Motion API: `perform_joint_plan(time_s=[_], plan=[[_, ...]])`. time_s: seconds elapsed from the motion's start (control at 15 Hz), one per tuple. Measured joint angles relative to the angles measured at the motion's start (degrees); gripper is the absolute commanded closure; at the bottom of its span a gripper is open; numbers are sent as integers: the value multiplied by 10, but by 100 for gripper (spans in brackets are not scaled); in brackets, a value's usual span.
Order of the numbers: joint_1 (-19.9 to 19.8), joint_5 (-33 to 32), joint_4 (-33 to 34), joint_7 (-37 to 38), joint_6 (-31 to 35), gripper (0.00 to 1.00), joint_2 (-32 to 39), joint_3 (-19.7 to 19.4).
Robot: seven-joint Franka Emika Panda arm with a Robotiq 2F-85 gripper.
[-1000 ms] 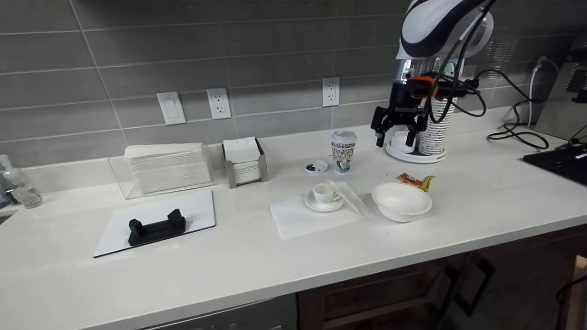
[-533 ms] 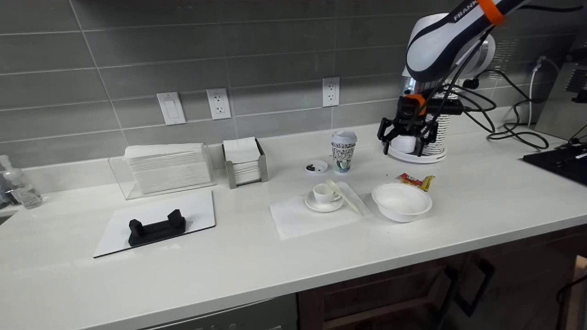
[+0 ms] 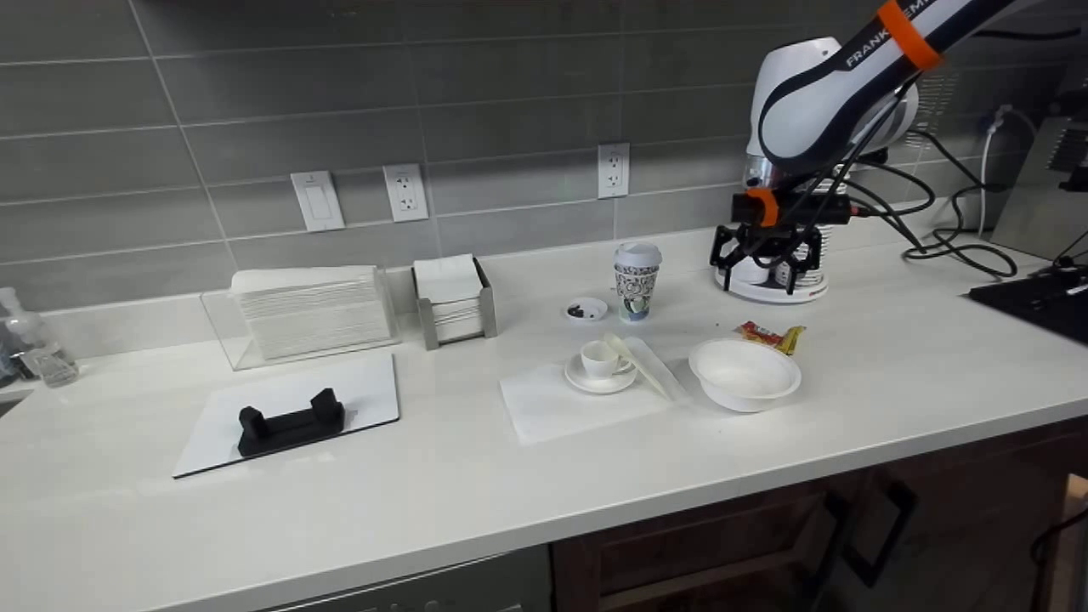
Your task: Pick up a yellow sauce package and place it in the bowl
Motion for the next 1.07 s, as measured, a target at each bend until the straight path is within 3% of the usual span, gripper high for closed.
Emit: perform_joint_plan(time_s=[0.53, 0.8, 1.07], plan=[[-1, 5, 2, 0, 22, 1, 33, -5], [-1, 13, 4, 1, 81, 35, 75, -12], [-1, 23, 17, 1, 109, 49, 115, -19]])
